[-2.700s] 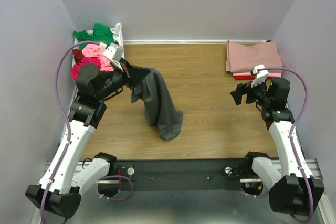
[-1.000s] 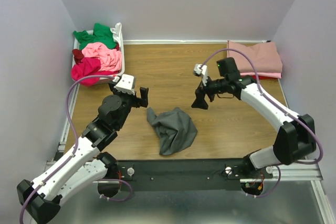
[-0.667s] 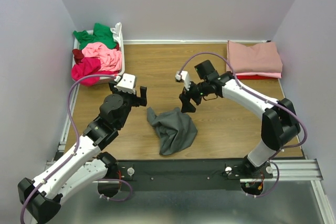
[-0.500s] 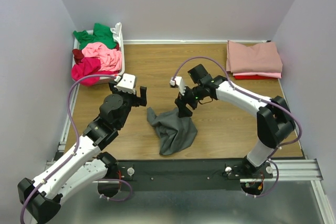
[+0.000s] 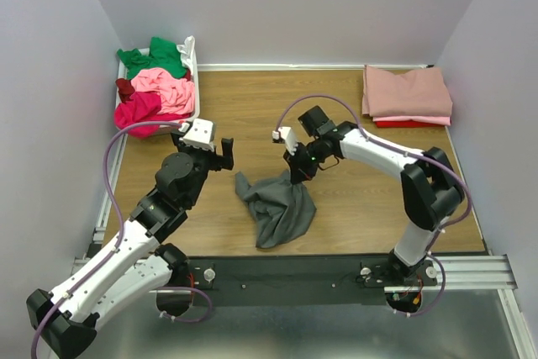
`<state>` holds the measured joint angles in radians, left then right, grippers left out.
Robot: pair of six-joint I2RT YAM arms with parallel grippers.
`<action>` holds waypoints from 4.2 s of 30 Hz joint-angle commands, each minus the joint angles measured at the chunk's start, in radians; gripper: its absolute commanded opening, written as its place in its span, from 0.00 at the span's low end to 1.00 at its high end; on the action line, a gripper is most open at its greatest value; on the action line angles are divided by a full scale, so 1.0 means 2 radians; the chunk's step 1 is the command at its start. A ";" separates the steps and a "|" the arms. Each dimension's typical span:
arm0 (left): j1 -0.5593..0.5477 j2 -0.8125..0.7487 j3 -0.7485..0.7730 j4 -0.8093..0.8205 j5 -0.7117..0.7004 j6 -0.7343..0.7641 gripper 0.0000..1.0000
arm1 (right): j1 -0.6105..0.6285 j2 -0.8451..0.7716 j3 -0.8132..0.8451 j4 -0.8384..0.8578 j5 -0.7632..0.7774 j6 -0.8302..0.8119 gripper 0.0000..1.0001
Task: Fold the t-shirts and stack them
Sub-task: Flatten the tshirt out
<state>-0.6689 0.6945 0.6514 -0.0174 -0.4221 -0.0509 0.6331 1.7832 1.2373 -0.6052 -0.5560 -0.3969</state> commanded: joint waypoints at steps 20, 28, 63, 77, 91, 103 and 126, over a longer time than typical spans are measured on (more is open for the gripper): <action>0.012 0.127 0.025 0.019 0.206 -0.037 0.87 | -0.256 -0.212 -0.142 0.086 0.190 0.037 0.00; 0.011 0.293 0.085 0.056 0.360 -0.050 0.85 | -0.268 -0.227 -0.163 0.098 0.158 0.040 0.00; -0.015 0.660 0.402 -0.086 0.423 0.003 0.00 | -0.283 -0.272 -0.165 0.110 0.102 0.038 0.00; -0.010 0.527 0.580 -0.104 0.305 0.022 0.00 | -0.283 -0.279 0.131 0.056 0.141 -0.015 0.00; 0.018 0.427 0.487 -0.016 0.200 0.058 0.00 | -0.283 -0.261 0.296 -0.070 -0.138 -0.060 0.00; 0.155 0.224 0.110 -0.059 0.341 -0.093 0.81 | -0.106 -0.342 -0.132 -0.178 -0.301 -0.266 0.23; -0.072 0.161 0.013 0.001 0.314 -0.322 0.80 | -0.329 -0.274 -0.203 0.029 -0.019 -0.010 0.81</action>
<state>-0.7200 1.0016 0.6937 -0.0677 0.3153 -0.5526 0.0364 1.2327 0.8463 -0.6437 -0.6785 -0.5354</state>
